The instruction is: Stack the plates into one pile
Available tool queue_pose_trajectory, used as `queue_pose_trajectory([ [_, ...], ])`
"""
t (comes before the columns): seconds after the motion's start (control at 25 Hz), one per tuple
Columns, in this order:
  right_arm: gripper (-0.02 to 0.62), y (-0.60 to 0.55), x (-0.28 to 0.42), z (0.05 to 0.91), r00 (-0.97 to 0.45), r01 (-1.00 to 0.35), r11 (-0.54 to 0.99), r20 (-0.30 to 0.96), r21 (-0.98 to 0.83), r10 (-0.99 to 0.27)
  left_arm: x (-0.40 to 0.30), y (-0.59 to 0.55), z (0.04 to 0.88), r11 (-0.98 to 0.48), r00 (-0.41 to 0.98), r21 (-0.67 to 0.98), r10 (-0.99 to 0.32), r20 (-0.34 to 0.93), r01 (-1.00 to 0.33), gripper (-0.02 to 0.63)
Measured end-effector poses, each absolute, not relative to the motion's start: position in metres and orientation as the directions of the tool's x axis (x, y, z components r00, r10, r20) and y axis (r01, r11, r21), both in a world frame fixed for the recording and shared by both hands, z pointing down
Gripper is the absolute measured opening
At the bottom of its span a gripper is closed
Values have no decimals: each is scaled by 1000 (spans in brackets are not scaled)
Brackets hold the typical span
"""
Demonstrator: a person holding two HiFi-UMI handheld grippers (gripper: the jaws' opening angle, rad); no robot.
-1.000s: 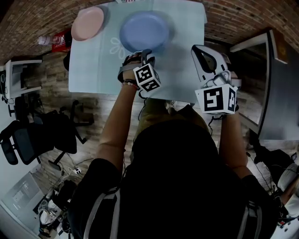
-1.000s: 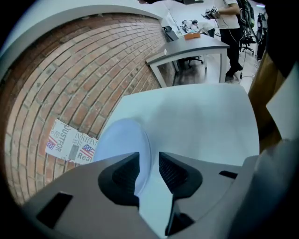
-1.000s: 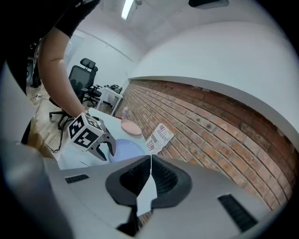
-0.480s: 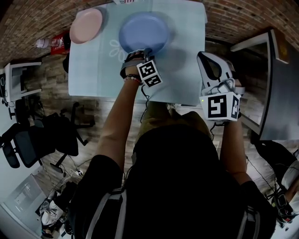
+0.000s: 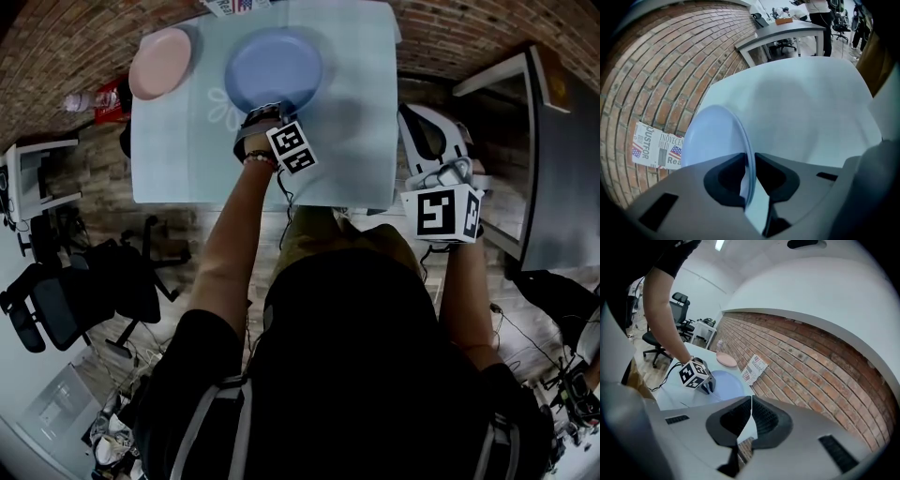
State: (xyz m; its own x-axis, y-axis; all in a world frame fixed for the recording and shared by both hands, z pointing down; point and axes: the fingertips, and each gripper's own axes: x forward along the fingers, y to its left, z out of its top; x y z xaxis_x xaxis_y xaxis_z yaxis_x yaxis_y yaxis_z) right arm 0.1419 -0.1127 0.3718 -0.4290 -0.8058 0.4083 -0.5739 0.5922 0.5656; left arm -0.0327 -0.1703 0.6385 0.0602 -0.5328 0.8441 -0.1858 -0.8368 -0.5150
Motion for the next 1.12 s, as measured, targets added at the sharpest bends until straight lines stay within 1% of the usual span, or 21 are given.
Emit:
queue_pose_trajectory([
  [0.2, 37, -113, 140, 364, -441, -585, 588, 389, 558, -809, -24, -176, 611, -817, 90, -537, -563, 821, -210, 58],
  [0.36, 37, -114, 133, 352, -462, -577, 583, 360, 572, -811, -23, -177, 588, -813, 115, -531, -567, 816, -239, 57],
  [0.6, 37, -112, 119, 328, -497, -565, 575, 312, 592, -810, -21, -159, 534, -809, 146, -554, -582, 800, -196, 74],
  [0.92, 37, -101, 106, 304, -539, -549, 566, 257, 615, -802, 0, -129, 431, -737, 208, -664, -674, 709, -123, 67],
  [1.12, 37, -93, 98, 294, -563, -540, 563, 229, 626, -794, -1, -108, 385, -704, 231, -702, -704, 671, -106, 67],
])
